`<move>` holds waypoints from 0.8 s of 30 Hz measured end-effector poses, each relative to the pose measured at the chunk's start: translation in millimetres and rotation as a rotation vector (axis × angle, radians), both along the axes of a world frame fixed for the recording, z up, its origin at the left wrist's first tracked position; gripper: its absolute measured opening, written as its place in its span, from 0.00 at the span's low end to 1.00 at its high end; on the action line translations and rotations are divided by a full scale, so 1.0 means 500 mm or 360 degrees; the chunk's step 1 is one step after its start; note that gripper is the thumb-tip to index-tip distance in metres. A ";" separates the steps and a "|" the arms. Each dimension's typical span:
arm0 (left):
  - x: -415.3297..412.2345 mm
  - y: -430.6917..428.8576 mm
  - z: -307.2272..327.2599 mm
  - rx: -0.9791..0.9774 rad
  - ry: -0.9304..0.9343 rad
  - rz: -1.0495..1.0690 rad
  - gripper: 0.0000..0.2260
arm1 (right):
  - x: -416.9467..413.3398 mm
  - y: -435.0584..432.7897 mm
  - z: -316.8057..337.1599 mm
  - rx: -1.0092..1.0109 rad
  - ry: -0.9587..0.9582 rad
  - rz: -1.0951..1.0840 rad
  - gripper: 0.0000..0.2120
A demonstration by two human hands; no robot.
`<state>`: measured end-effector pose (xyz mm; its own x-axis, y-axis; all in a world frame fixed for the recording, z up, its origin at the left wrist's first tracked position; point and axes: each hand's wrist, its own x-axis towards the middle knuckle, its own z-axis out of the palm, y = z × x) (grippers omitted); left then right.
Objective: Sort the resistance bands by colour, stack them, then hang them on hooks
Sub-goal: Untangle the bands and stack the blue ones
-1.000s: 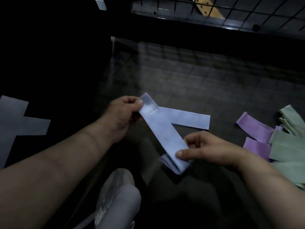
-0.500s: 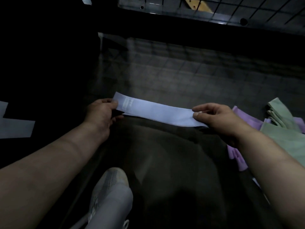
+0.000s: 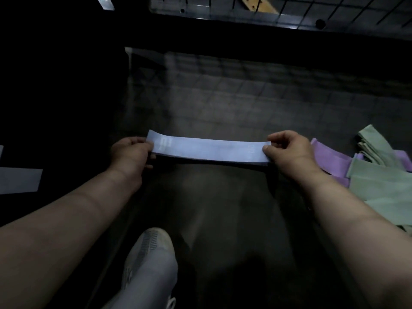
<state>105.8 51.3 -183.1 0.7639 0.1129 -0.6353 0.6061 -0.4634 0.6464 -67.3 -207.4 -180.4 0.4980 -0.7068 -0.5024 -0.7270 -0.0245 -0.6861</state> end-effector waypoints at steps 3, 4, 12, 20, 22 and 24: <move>-0.004 0.002 -0.013 0.0194 -0.0249 -0.0293 0.06 | -0.004 0.009 -0.013 -0.0158 0.0150 0.0173 0.09; -0.004 0.003 -0.016 0.0267 -0.0317 -0.0382 0.06 | -0.006 0.011 -0.017 -0.0199 0.0182 0.0220 0.09; 0.017 0.034 -0.018 0.0752 -0.0768 -0.1720 0.38 | -0.036 0.005 -0.036 -0.0519 0.0319 0.0993 0.36; 0.056 0.020 -0.012 0.0888 -0.0787 -0.2143 0.27 | -0.031 -0.009 -0.030 -0.0571 0.0270 0.1126 0.29; 0.055 0.019 -0.012 0.0902 -0.0797 -0.2153 0.27 | -0.030 -0.013 -0.034 -0.0570 0.0299 0.1165 0.29; 0.050 0.021 -0.013 0.0945 -0.0811 -0.2207 0.28 | -0.031 -0.015 -0.040 -0.0587 0.0309 0.1194 0.29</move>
<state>131.1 61.8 -189.6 0.5907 -0.6929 -0.4135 -0.6952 -0.6972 0.1752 -83.1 -215.0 -200.2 0.8279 -0.3599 -0.4302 -0.5333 -0.7429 -0.4047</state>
